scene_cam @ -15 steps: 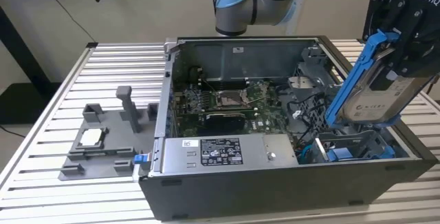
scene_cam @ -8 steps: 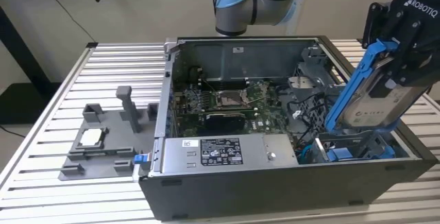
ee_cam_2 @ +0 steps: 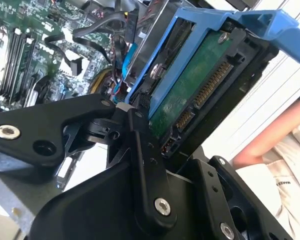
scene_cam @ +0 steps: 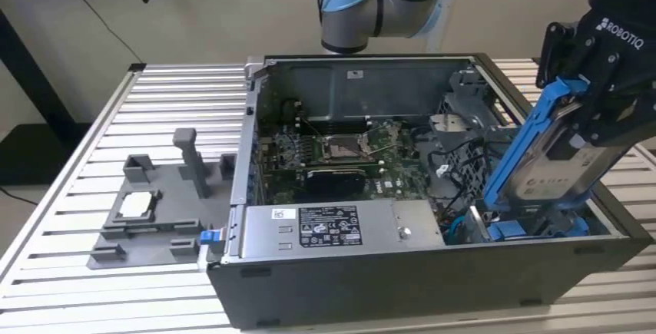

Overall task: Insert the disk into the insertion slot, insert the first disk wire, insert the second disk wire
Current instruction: 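Insert the disk into the insertion slot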

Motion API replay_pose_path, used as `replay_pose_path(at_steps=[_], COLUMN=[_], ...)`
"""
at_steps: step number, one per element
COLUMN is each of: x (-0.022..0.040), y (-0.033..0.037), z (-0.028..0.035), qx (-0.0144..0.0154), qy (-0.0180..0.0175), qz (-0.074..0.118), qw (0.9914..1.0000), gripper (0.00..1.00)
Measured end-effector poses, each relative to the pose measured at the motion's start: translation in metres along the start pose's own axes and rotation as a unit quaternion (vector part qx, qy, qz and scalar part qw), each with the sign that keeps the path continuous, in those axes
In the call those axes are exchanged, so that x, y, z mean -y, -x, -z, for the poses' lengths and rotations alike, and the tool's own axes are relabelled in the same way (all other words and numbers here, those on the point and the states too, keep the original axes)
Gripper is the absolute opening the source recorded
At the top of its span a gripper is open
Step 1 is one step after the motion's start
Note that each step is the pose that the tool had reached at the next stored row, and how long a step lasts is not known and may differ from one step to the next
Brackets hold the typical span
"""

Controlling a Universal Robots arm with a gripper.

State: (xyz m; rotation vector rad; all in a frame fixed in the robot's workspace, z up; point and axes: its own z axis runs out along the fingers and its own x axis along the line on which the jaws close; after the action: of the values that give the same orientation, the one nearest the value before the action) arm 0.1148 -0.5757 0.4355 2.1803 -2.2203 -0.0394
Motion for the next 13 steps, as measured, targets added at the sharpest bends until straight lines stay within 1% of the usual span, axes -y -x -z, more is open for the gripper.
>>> replay_pose_path(at_steps=[5, 13], x=[0.0010, 0.0043], y=[0.0000, 0.0002], z=[-0.0092, -0.0233], qx=[-0.0001, -0.0002], qy=[-0.0005, -0.0011], qz=[0.002, 0.006], qw=[1.00000, 0.99998], gripper=[0.33, 0.33])
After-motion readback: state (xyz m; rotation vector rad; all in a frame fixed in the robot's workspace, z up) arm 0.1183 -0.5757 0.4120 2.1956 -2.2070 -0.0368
